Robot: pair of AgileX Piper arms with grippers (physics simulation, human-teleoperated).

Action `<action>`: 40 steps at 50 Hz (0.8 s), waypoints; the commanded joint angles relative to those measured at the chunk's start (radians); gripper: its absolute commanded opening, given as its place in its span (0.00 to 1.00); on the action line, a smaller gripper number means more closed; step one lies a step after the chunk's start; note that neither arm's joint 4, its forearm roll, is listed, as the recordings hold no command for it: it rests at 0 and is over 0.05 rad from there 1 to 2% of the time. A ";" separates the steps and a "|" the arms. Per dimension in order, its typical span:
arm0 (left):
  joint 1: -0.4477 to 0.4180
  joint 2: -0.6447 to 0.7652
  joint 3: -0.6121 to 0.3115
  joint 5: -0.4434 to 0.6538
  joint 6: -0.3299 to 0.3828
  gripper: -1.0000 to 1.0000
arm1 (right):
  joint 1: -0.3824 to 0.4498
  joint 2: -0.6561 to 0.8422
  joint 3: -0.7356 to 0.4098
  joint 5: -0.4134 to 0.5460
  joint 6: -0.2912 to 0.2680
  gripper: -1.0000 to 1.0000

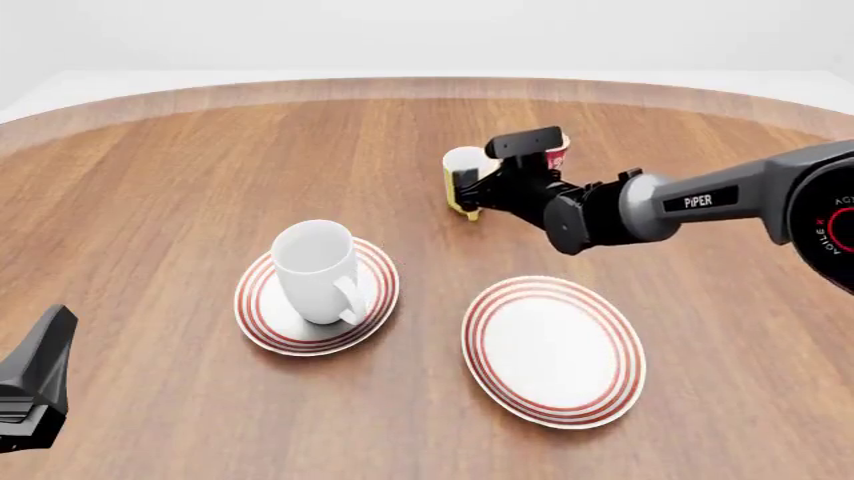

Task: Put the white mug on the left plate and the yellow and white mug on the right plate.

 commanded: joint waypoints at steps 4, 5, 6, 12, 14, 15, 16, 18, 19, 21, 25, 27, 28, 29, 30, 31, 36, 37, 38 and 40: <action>0.000 0.000 0.000 0.000 0.000 1.00 | 0.000 0.048 -0.042 0.009 0.011 1.00; 0.000 0.000 0.000 0.000 0.000 1.00 | 0.000 0.053 -0.045 0.010 0.010 1.00; 0.000 0.000 0.000 0.000 0.000 1.00 | 0.001 0.056 -0.047 0.011 0.012 1.00; 0.000 0.000 0.000 0.000 0.000 1.00 | -0.006 0.070 -0.058 0.017 0.016 1.00; 0.000 0.000 0.000 0.000 0.000 1.00 | -0.007 0.075 -0.061 0.018 0.017 1.00; 0.000 0.000 0.000 0.000 0.000 1.00 | -0.007 0.079 -0.063 0.020 0.020 1.00; 0.000 0.000 0.000 0.000 0.000 1.00 | -0.006 0.082 -0.064 0.021 0.022 1.00; 0.000 0.000 0.000 0.000 0.000 1.00 | -0.005 0.086 -0.069 0.024 0.024 1.00; 0.000 0.000 0.000 0.000 0.000 1.00 | -0.006 0.087 -0.070 0.024 0.022 1.00; 0.000 0.000 0.000 0.000 0.000 1.00 | -0.004 0.090 -0.073 0.027 0.024 1.00; 0.000 0.000 0.000 0.000 0.000 1.00 | -0.004 0.101 -0.079 0.030 0.026 1.00; 0.000 0.000 0.000 0.000 0.000 1.00 | -0.004 0.109 -0.084 0.032 0.026 1.00; 0.000 0.000 0.000 0.000 0.000 1.00 | -0.005 0.112 -0.086 0.034 0.027 1.00; 0.000 0.000 0.000 0.000 0.000 1.00 | -0.006 0.114 -0.088 0.034 0.027 1.00; 0.000 0.000 0.000 0.000 0.000 1.00 | -0.006 0.115 -0.089 0.035 0.027 1.00; 0.000 0.000 0.000 0.000 0.000 1.00 | -0.004 0.116 -0.090 0.037 0.028 1.00; 0.000 0.000 0.000 0.000 0.000 1.00 | -0.002 0.131 -0.103 0.045 0.026 1.00; 0.000 0.000 0.000 0.000 0.000 1.00 | -0.002 0.133 -0.105 0.045 0.027 1.00; 0.000 0.000 0.000 0.000 0.000 1.00 | -0.003 0.135 -0.106 0.046 0.028 1.00; 0.000 0.000 0.000 0.000 0.000 1.00 | -0.002 0.139 -0.107 0.047 0.027 1.00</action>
